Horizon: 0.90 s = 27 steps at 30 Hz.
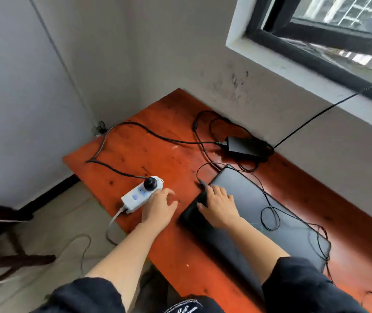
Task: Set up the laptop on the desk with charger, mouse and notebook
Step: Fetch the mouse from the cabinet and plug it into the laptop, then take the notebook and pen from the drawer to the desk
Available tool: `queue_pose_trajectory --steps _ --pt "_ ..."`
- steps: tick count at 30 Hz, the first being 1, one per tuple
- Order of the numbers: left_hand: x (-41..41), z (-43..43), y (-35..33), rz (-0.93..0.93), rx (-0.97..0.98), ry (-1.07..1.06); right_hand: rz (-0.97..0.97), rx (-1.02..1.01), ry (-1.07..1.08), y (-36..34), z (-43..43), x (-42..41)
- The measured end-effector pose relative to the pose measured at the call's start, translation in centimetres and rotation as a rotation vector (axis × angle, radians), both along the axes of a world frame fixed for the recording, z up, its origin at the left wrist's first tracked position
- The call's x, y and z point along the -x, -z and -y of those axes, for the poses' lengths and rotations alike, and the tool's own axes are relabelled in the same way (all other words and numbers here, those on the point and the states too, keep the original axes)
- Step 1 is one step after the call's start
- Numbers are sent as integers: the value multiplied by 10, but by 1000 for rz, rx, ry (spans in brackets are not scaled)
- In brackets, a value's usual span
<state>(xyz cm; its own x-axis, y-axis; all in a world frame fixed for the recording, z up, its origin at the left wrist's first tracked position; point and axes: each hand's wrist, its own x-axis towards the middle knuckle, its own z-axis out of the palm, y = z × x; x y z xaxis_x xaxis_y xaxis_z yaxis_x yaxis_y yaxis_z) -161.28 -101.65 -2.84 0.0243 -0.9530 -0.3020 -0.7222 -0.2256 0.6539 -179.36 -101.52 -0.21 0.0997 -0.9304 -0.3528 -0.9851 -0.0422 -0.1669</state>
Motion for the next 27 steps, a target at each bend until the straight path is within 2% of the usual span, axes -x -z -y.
queue_pose_trajectory --steps 6,9,20,23,24,25,27 --pt "-52 -110 -9 77 62 -257 67 -22 -231 -8 -48 -63" --pt "-94 -171 -17 127 46 -431 53 -30 -431 -14 -76 -118" --pt "-272 -354 -33 303 -6 -927 0 -69 -1021 -37 -198 -358" --pt "-337 -415 -28 303 -19 -1038 -35 -64 -1161 -37 -241 -445" --pt "-341 -417 -25 304 -21 -1045 -39 -71 -1153 -38 -241 -449" --pt "-385 -466 -23 299 -42 -1134 -41 -55 -1245 -32 -282 -510" --pt "-411 -492 -28 292 -70 -1167 -58 -59 -1281 -35 -305 -546"
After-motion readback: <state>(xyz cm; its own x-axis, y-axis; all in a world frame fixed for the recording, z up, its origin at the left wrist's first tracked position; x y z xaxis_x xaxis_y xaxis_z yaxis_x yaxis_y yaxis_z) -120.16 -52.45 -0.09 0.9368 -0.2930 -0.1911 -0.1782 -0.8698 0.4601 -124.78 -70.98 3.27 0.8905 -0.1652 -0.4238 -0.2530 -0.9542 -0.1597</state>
